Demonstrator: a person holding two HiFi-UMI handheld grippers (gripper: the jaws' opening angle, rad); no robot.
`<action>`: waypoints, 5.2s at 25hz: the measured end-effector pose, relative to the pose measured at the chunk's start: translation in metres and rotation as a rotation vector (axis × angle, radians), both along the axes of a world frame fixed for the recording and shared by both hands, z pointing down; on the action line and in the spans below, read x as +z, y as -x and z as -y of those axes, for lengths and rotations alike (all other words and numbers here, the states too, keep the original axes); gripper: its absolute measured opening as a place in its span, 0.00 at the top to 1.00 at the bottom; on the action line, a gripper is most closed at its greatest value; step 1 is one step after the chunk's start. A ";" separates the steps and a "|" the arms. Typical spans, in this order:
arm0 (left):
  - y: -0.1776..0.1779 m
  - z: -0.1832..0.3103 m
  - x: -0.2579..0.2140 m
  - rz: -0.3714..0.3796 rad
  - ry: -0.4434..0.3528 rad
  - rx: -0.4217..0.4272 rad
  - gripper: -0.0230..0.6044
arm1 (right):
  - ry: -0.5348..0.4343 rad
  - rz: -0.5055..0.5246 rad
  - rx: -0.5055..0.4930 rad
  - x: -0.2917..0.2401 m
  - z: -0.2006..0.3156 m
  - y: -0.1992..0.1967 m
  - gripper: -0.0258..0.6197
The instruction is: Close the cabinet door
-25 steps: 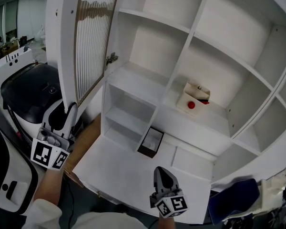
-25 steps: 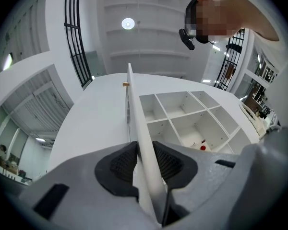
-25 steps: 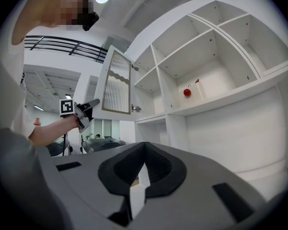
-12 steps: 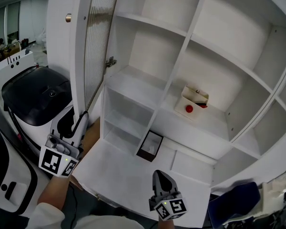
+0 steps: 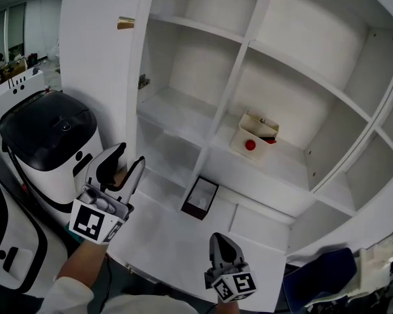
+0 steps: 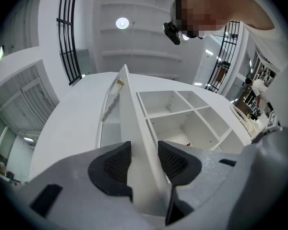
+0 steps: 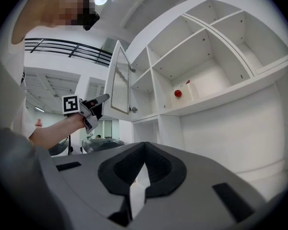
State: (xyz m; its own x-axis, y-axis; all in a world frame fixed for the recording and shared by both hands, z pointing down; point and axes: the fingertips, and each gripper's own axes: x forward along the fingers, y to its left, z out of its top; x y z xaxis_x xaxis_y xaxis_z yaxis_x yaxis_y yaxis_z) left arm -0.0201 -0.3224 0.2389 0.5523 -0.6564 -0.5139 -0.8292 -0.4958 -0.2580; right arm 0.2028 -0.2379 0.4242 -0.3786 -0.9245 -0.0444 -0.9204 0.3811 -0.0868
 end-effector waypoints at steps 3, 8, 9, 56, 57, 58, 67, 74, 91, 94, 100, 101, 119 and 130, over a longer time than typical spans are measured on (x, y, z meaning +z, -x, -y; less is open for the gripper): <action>-0.020 0.005 0.000 0.018 -0.002 -0.004 0.70 | -0.003 0.000 0.018 0.000 -0.002 -0.017 0.96; -0.053 0.018 0.000 0.054 -0.001 -0.024 0.68 | -0.018 0.006 0.046 0.000 -0.005 -0.044 0.96; -0.058 0.020 0.000 0.059 -0.002 -0.035 0.68 | -0.020 0.008 0.053 0.000 -0.006 -0.050 0.96; -0.177 0.139 0.004 0.367 0.062 -0.062 0.74 | 0.011 0.047 0.133 0.021 -0.022 -0.098 0.96; -0.176 0.139 0.003 0.361 0.063 -0.053 0.77 | 0.010 0.050 0.137 0.020 -0.022 -0.098 0.96; -0.174 0.138 0.002 0.349 0.064 -0.043 0.78 | 0.008 0.052 0.139 0.020 -0.023 -0.097 0.96; -0.099 0.114 0.020 0.256 0.108 -0.032 0.95 | 0.012 0.039 0.083 0.016 -0.017 -0.056 0.96; -0.022 0.067 0.047 0.236 0.154 -0.024 0.95 | -0.005 0.010 -0.028 0.000 0.002 0.018 0.96; 0.153 -0.056 0.063 0.108 0.192 -0.140 0.95 | -0.021 -0.025 -0.063 -0.019 0.018 0.080 0.96; 0.173 -0.076 0.069 0.094 0.198 -0.165 0.95 | -0.024 -0.033 -0.046 -0.022 0.018 0.074 0.96; 0.213 -0.118 0.099 -0.019 0.267 -0.242 0.96 | -0.042 -0.035 -0.022 -0.029 0.018 0.065 0.96; 0.217 -0.124 0.106 -0.033 0.287 -0.260 0.95 | -0.043 -0.037 -0.020 -0.030 0.016 0.064 0.96; 0.185 -0.130 0.116 -0.043 0.313 -0.209 0.95 | -0.029 -0.057 -0.017 -0.028 -0.003 0.046 0.96; 0.185 -0.133 0.119 -0.055 0.309 -0.197 0.95 | -0.024 -0.062 -0.018 -0.023 -0.012 0.051 0.96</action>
